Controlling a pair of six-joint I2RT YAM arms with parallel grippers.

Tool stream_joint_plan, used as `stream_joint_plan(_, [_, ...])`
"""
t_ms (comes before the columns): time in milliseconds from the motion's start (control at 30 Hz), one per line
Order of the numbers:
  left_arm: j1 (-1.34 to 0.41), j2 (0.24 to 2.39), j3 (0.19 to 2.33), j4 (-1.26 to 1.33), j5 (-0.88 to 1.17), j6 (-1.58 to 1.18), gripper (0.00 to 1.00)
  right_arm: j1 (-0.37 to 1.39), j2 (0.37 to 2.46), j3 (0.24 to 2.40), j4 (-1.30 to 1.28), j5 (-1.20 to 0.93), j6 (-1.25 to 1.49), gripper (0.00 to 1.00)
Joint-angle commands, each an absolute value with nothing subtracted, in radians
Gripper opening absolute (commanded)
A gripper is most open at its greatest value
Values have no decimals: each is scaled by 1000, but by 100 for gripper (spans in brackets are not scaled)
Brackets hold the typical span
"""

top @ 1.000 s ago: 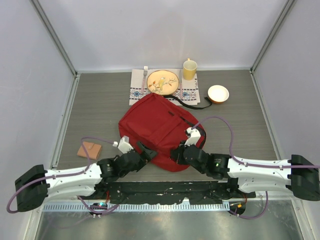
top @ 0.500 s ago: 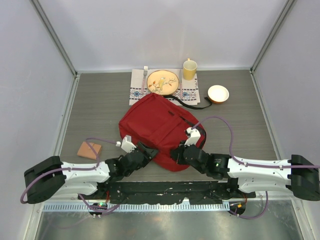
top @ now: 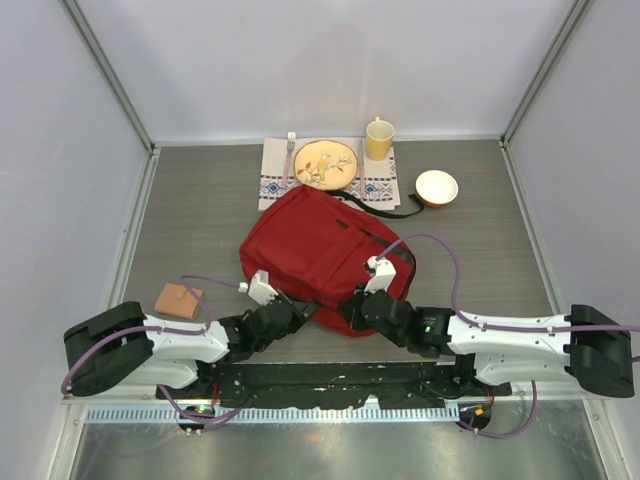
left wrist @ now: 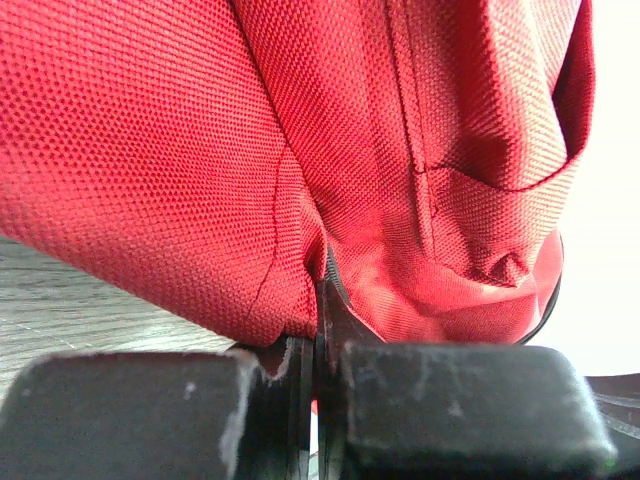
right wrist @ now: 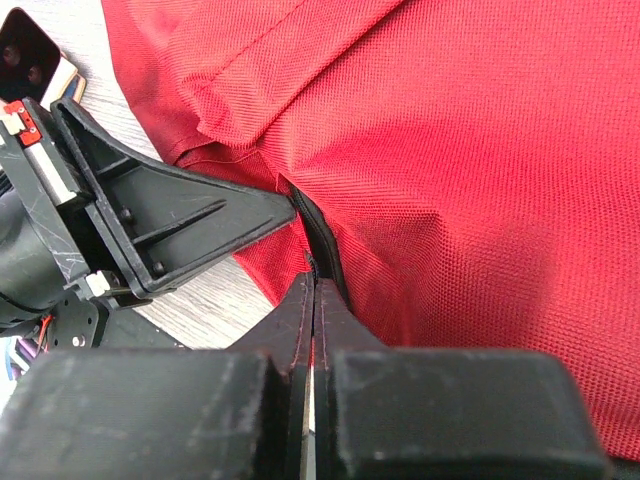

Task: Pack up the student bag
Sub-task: Zip the student bag at the center of the board.

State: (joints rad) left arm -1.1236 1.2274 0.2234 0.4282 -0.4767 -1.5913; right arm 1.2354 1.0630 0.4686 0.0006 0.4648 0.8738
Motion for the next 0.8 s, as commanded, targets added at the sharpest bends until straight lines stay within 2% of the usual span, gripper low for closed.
stream_joint_plan(0, [-1118,1218,227,526,-492,-1589,0,1243,1058,512,52,472,874,1])
stream_joint_plan(367, [-1118,1173,212,540,-502,-1534,0,1244,1080,531,6,503,903,2])
stream_joint_plan(467, [-1118,1175,225,551,-488,-1499,0,1244,1110,549,-46,544,917,9])
stream_joint_plan(567, [-1118,1186,236,557,-469,-1479,0,1244,1147,566,-64,563,922,10])
stream_joint_plan(600, [-1118,1190,236,564,-466,-1479,0,1244,1155,569,-67,569,925,14])
stream_joint_plan(767, [-1118,1213,222,604,-450,-1485,0,1244,1186,577,-84,587,946,21])
